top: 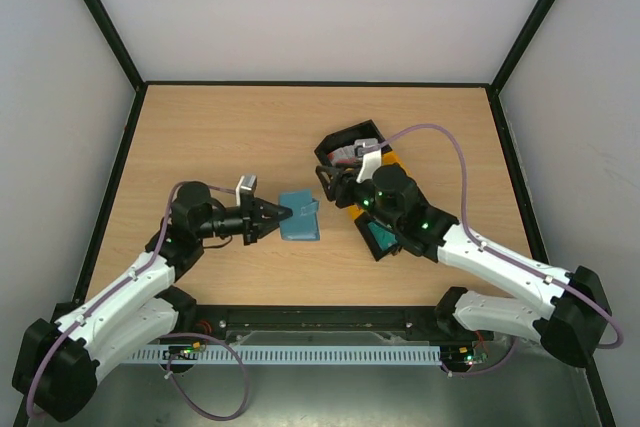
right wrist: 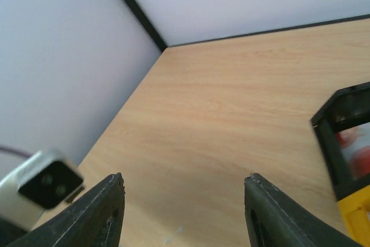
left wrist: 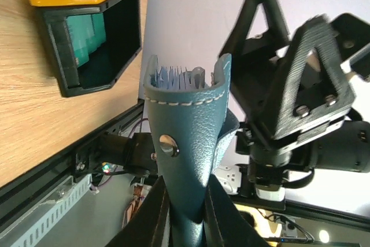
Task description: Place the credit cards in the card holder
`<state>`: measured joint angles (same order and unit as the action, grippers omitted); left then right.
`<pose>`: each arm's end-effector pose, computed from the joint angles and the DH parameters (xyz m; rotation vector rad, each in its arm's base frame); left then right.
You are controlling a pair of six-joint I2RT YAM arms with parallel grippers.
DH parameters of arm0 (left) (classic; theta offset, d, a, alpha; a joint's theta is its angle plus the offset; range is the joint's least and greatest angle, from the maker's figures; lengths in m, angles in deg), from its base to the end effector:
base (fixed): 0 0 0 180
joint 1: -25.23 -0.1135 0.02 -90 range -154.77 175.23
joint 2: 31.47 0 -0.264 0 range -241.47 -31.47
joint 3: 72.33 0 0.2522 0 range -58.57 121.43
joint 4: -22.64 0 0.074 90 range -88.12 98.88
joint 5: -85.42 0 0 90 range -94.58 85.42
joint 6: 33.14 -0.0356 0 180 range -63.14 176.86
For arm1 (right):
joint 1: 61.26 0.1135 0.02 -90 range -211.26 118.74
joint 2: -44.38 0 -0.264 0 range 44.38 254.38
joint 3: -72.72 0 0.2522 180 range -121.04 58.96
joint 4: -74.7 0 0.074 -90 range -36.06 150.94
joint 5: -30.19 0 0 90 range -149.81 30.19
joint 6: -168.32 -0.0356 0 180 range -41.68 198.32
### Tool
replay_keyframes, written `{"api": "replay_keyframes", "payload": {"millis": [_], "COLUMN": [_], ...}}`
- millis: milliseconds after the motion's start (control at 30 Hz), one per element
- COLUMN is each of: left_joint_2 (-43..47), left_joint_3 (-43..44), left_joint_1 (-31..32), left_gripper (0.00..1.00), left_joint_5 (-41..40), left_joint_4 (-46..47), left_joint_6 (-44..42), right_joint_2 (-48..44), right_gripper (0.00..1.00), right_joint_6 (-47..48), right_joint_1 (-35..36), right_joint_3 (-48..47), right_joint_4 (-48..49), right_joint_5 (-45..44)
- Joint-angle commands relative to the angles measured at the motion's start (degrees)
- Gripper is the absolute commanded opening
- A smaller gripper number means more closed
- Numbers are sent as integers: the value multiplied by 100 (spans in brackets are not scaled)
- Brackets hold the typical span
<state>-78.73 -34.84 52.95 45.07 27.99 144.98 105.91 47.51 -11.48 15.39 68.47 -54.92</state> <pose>0.1522 -0.1106 0.2571 -0.2670 2.1684 -2.0687 0.1613 0.1954 0.3073 -0.3766 1.8476 1.0762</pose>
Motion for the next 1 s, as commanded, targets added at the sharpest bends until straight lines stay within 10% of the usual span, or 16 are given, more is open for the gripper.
{"api": "replay_keyframes", "payload": {"millis": [0, 133, 500, 967], "left_joint_2": [73, 69, -102, 76], "left_joint_3": [-52, 73, 571, 623], "left_joint_1": [31, 22, 22, 30], "left_gripper": [2, 2, 2, 2], "left_joint_5": [72, -159, -408, -599], "left_joint_4": [-186, -746, -1481, -219], "left_joint_6": [-173, -637, -2014, -1333], "right_joint_2": [-110, -384, -532, -57], "right_gripper": [56, 58, 74, 70], "right_joint_6": [-443, -823, -1350, -3331], "right_joint_1": [4, 2, 5, 407], "right_joint_3": [-241, -195, 246, 1199], "right_joint_4": [-545, -1335, -993, 2468], "right_joint_5": [-1465, -2168, 1330, 3060]}}
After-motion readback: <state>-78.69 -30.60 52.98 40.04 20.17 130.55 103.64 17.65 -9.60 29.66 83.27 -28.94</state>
